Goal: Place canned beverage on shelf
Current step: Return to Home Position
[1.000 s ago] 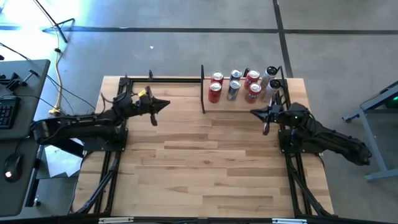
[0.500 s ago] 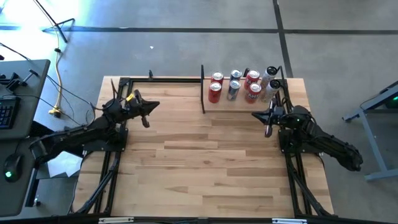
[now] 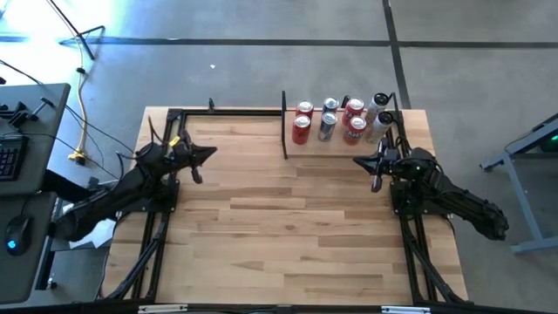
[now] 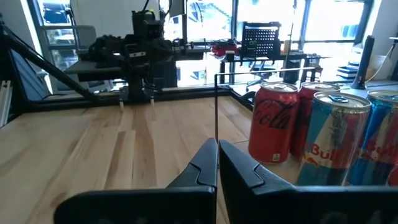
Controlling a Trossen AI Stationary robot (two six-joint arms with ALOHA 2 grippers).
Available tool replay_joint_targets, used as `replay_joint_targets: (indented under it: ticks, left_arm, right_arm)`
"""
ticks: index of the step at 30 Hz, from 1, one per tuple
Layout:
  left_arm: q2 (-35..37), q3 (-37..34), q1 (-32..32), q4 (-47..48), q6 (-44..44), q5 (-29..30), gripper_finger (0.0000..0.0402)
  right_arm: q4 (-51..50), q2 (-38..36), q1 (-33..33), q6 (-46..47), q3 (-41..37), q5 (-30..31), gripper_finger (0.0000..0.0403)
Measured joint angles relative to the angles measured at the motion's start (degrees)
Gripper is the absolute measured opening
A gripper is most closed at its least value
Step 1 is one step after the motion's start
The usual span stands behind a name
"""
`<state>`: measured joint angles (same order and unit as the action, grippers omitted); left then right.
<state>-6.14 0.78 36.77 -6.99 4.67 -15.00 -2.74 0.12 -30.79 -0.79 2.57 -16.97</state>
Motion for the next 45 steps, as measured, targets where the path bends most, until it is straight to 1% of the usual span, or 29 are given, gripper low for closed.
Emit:
replay_joint_targets:
  ticks: [3, 5, 10, 15, 19, 22, 26, 32, 34, 36, 38, 41, 45]
  left_arm:
    - [5.55, 0.03, 0.00, 4.47, -0.07, 0.00, 0.0000]
    - [5.89, 0.79, -0.02, 4.93, 0.00, -0.10, 0.0000]
    - [5.94, 2.06, -0.02, 9.59, 1.28, 0.12, 0.0000]
    - [5.93, 2.08, -0.02, 9.18, -0.49, 0.68, 0.0000]
    - [5.95, 1.91, -0.02, 7.16, -1.49, 6.22, 0.0000]
    - [5.95, 1.84, -0.02, 5.52, -2.12, 6.56, 0.0000]
    - [5.93, 1.84, -0.04, 4.33, -2.90, 4.38, 0.0000]
    - [5.95, 1.84, -0.13, 4.06, -6.63, -4.26, 0.0000]
    - [5.93, 1.65, -0.41, 3.83, -7.02, -5.87, 0.0000]
    - [5.95, 0.48, -0.87, 2.22, -7.92, -6.17, 0.0000]
    - [5.85, -0.17, -1.03, 1.89, -10.57, -4.71, 0.0000]
    - [5.77, -0.13, -0.98, 2.57, -13.44, 0.48, 0.0000]
    - [5.40, -0.11, -0.98, 4.21, -12.66, 1.81, 0.0000]
  right_arm:
    - [-0.01, 0.00, 0.00, 0.36, 0.00, -0.02, 0.0000]
    - [-0.02, 0.00, 0.00, 0.36, 0.02, -0.02, 0.0000]
    - [-0.04, 0.00, 0.00, 0.36, 0.02, -0.04, 0.0000]
    - [-0.04, 0.02, 0.00, -0.57, 0.02, 0.00, 0.0000]
    - [-0.04, 0.02, 0.00, -0.56, 0.02, 0.00, 0.0000]
    - [-0.04, 0.02, 0.00, -0.32, 0.02, 0.06, 0.0000]
    - [-0.09, 0.02, 0.00, -0.69, 0.02, 0.68, 0.0000]
    - [-0.45, 0.02, 0.02, -1.72, 0.02, 4.05, 0.0000]
    - [-0.41, 0.02, 0.02, -2.10, 0.02, 4.23, 0.0000]
    - [-0.22, 0.02, 0.02, -1.91, 0.02, 4.31, 0.0000]
    - [-0.44, 0.04, 0.02, -2.75, 0.02, 4.31, 0.0000]
    - [-0.47, 0.33, 0.02, -2.82, 0.02, 4.31, 0.0000]
    - [-0.46, 0.33, 0.02, -1.71, 0.02, 4.31, 0.0000]
